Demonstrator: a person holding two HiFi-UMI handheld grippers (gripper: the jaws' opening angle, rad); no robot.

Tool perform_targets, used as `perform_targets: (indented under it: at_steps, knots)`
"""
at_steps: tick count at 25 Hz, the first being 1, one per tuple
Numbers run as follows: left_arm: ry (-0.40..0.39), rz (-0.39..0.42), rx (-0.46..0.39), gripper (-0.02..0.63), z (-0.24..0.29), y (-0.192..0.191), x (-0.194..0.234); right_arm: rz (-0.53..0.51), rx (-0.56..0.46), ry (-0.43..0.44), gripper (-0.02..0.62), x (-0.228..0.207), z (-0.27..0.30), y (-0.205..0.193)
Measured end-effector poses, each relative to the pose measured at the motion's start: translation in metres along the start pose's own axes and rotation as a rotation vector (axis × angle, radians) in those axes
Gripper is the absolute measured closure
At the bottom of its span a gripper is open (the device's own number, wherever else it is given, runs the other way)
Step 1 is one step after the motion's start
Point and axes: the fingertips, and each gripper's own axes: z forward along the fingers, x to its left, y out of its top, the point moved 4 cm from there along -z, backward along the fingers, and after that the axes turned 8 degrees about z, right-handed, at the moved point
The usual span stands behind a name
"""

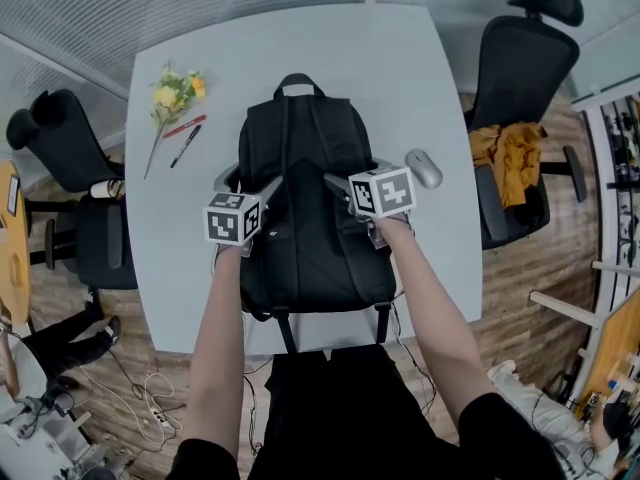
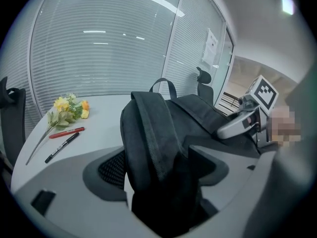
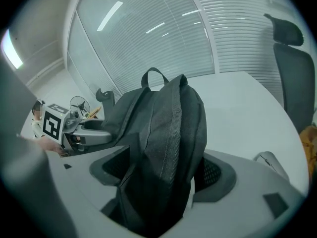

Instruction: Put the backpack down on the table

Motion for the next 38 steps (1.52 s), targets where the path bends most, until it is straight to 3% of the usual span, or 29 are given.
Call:
perform_targets:
  at_steps: [9, 19, 28, 38]
  knots:
    - [0.021, 0.007, -0.01, 0.236, -0.024, 0.002, -0.004, 0.001, -0.01, -0.007, 0.179, 0.001, -0.019, 0.004]
    - [0.056, 0.0, -0.084, 0.236, -0.057, 0.017, -0.009, -0.011, -0.095, -0.011, 0.173, 0.006, -0.045, 0.017]
    - [0.054, 0.029, -0.147, 0.238, -0.094, 0.025, -0.037, -0.08, -0.145, -0.016, 0.173, 0.021, -0.081, 0.01]
    - [0.055, 0.029, -0.252, 0.239, -0.134, 0.039, -0.071, -0.129, -0.226, 0.037, 0.198, 0.046, -0.124, 0.004]
